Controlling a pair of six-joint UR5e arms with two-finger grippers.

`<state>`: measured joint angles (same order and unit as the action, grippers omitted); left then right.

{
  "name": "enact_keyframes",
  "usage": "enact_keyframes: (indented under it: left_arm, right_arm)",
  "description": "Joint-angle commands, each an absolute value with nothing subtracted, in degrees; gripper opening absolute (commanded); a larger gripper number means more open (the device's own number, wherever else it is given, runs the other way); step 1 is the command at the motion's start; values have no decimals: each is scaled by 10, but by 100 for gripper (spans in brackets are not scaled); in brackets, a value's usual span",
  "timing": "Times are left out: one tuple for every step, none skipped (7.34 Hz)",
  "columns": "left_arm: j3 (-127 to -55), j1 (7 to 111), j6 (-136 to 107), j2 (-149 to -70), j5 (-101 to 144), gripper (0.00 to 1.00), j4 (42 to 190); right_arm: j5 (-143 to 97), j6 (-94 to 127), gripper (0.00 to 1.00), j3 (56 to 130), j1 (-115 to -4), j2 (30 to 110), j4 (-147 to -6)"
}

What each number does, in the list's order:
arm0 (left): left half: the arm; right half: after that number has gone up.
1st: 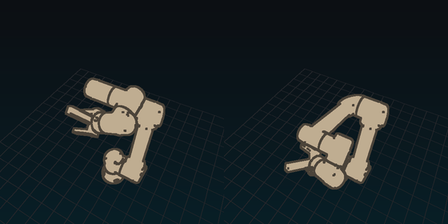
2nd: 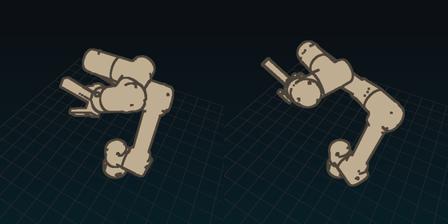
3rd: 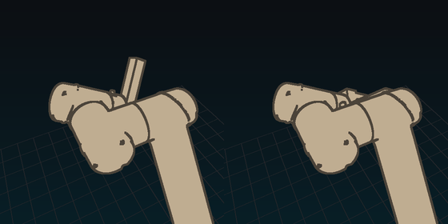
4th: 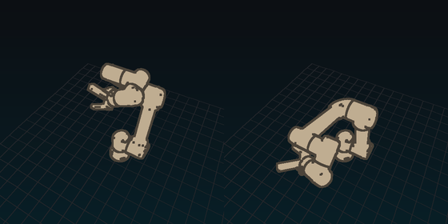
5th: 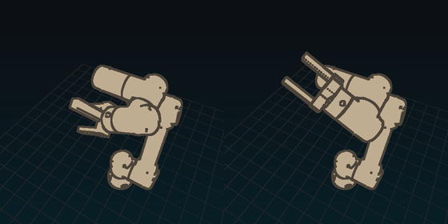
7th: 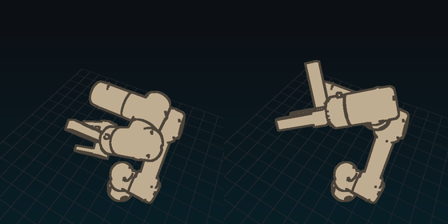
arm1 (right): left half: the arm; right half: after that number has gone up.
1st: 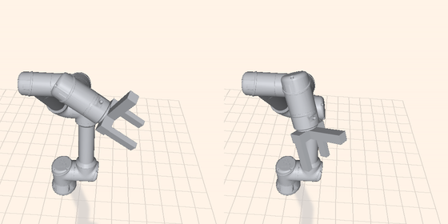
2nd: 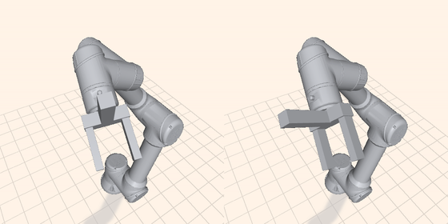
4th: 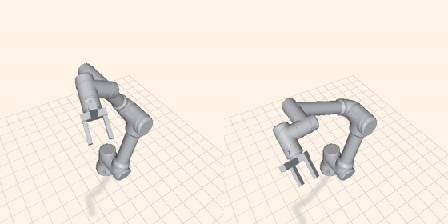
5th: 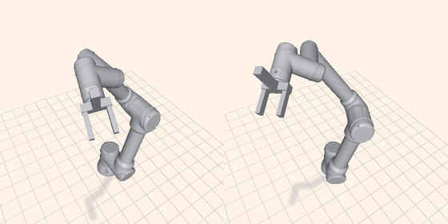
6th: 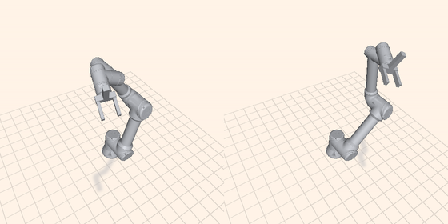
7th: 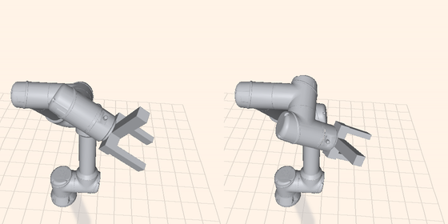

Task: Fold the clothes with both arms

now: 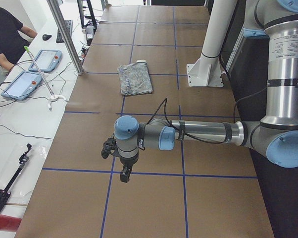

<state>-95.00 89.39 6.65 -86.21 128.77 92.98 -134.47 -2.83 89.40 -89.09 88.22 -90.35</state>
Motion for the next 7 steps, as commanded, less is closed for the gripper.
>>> enact_keyframes:
  left_arm:
    - [-947, 894, -29, -862, 1292, 100, 933]
    - [-947, 894, -47, -861, 1292, 100, 935]
    - [-947, 894, -49, -861, 1291, 100, 937]
    - [-947, 894, -50, -862, 1292, 100, 937]
    - [-947, 894, -50, -862, 1292, 100, 937]
    - [-947, 894, -50, -862, 1292, 100, 937]
    - [-947, 894, -50, -862, 1291, 100, 937]
  right_arm:
    - [-1345, -26, 100, 895, -893, 881, -904]
    - [-1345, -26, 100, 895, -893, 881, -904]
    - [-1345, -26, 100, 894, -893, 881, -904]
    - [-1345, -26, 100, 894, -893, 881, -904]
    - [-1345, -26, 100, 894, -893, 880, -904]
    - [-1345, -26, 100, 894, -893, 879, -904]
    - [-1346, -26, 100, 895, -893, 879, -904]
